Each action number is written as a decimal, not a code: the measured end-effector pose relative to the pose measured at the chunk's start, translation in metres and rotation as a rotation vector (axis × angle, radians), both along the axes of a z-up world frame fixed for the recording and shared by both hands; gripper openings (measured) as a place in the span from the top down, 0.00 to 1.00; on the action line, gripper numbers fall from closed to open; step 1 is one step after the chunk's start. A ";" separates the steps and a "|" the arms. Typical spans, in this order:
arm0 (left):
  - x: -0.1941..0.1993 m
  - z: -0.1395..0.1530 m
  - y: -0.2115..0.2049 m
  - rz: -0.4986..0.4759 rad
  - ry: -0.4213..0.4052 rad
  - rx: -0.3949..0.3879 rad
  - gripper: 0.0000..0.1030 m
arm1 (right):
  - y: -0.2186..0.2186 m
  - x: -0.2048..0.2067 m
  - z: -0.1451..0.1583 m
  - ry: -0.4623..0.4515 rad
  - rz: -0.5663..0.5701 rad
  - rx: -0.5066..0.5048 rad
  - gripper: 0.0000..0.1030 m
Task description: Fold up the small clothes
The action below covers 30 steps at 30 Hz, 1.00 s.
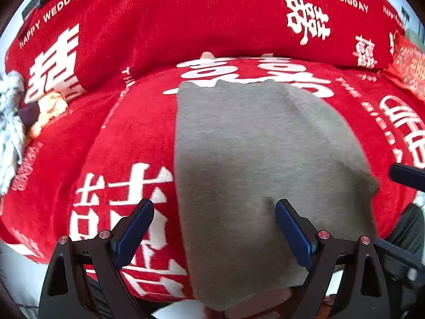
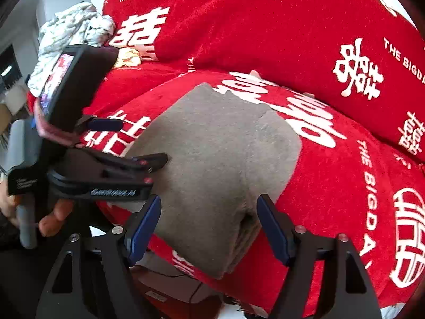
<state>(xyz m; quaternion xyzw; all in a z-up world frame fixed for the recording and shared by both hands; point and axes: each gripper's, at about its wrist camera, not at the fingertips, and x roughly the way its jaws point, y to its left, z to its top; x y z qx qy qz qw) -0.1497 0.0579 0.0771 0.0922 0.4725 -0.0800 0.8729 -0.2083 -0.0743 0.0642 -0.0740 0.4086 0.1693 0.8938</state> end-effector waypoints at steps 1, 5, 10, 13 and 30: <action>0.000 0.002 0.001 0.003 0.003 -0.025 0.09 | -0.001 0.001 0.001 0.002 -0.008 -0.004 0.25; 0.002 0.004 0.007 0.036 0.024 -0.090 0.09 | -0.004 0.008 0.000 0.023 -0.049 -0.032 0.25; -0.006 0.006 0.007 0.122 -0.046 -0.028 0.09 | -0.007 0.014 -0.007 0.052 -0.091 -0.049 0.25; -0.005 0.004 0.006 0.111 -0.030 -0.015 0.09 | -0.009 0.018 -0.009 0.062 -0.108 -0.047 0.25; 0.002 -0.002 0.015 0.135 0.030 -0.056 0.09 | -0.008 0.026 -0.008 0.078 -0.123 -0.053 0.25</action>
